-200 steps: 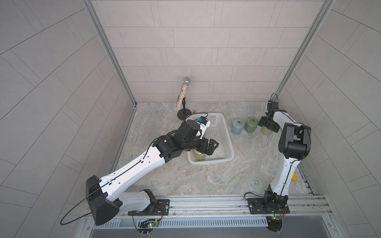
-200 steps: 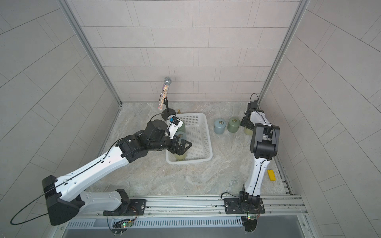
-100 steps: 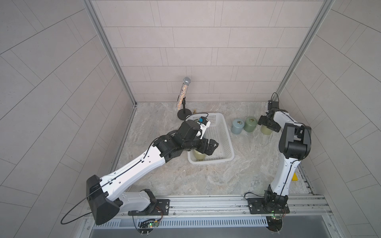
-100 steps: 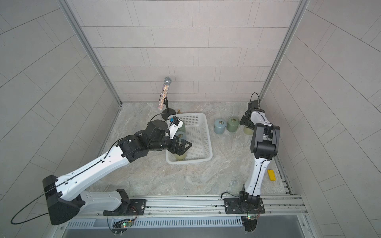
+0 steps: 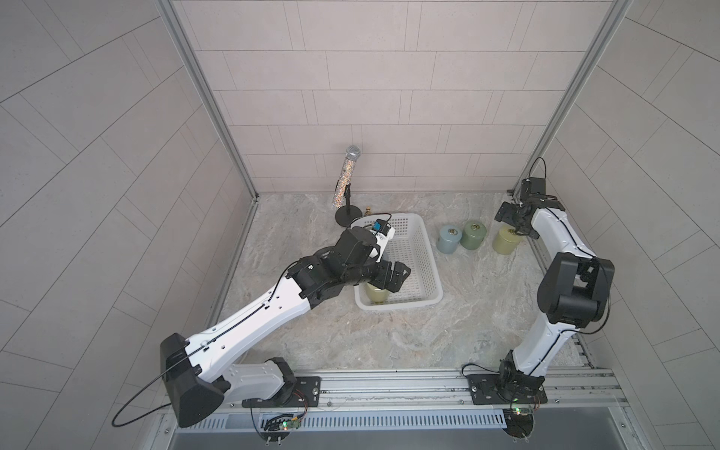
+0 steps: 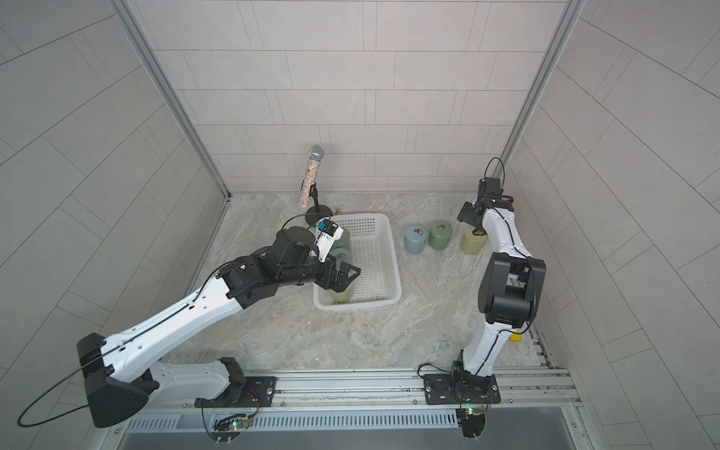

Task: Take the tea canister out of the basket
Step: Place the tea canister at the center of the board, then pick up the tea canister from the basket.

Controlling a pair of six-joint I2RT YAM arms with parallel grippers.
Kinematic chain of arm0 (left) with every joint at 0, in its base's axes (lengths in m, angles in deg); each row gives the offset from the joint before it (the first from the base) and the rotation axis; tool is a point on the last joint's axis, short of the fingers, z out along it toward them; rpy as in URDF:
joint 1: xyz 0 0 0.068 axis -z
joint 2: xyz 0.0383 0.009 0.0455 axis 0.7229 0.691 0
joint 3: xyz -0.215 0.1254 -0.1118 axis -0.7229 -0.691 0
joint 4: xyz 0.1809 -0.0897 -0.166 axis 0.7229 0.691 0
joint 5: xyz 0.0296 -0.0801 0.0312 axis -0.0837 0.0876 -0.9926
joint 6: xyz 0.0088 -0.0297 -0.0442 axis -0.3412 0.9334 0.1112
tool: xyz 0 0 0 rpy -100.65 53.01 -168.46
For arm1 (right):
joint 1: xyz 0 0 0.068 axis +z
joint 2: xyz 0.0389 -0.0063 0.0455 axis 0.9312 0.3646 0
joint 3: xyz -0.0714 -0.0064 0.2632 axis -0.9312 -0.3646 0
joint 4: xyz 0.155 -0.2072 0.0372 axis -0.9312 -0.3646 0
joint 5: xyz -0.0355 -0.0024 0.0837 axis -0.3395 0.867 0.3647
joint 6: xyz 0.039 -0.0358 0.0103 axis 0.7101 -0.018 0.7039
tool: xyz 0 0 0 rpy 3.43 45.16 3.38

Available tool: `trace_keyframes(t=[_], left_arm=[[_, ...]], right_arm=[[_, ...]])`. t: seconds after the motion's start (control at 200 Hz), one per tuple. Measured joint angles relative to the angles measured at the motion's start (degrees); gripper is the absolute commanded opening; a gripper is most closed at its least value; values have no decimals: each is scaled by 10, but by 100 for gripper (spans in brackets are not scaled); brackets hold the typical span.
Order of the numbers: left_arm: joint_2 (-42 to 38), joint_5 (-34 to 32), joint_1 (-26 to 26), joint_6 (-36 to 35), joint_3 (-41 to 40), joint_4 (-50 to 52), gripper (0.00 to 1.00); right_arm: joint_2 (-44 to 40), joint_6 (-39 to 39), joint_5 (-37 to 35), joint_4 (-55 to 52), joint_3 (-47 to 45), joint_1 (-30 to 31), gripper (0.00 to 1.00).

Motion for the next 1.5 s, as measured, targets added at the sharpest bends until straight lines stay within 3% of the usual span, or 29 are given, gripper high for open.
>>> trace_keyframes(t=[0.34, 0.56, 0.725, 0.921, 1.181, 1.501], left_arm=[[-2, -78, 0, 9, -5, 49, 100], [-2, -111, 0, 30, -22, 83, 100], [-1, -123, 0, 49, -29, 96, 100], [21, -131, 0, 66, -29, 98, 100], [107, -145, 3, 85, -29, 94, 100], [154, -201, 13, 98, -51, 53, 100]], right_arm=[[-166, 23, 56, -9, -122, 103, 100], [-282, 30, 132, 9, -200, 209, 100], [-342, 24, 181, 7, -242, 257, 100], [-423, 16, 238, -14, -281, 281, 100], [-526, 17, 292, -39, -313, 303, 100], [-540, 17, 302, -67, -323, 303, 100]])
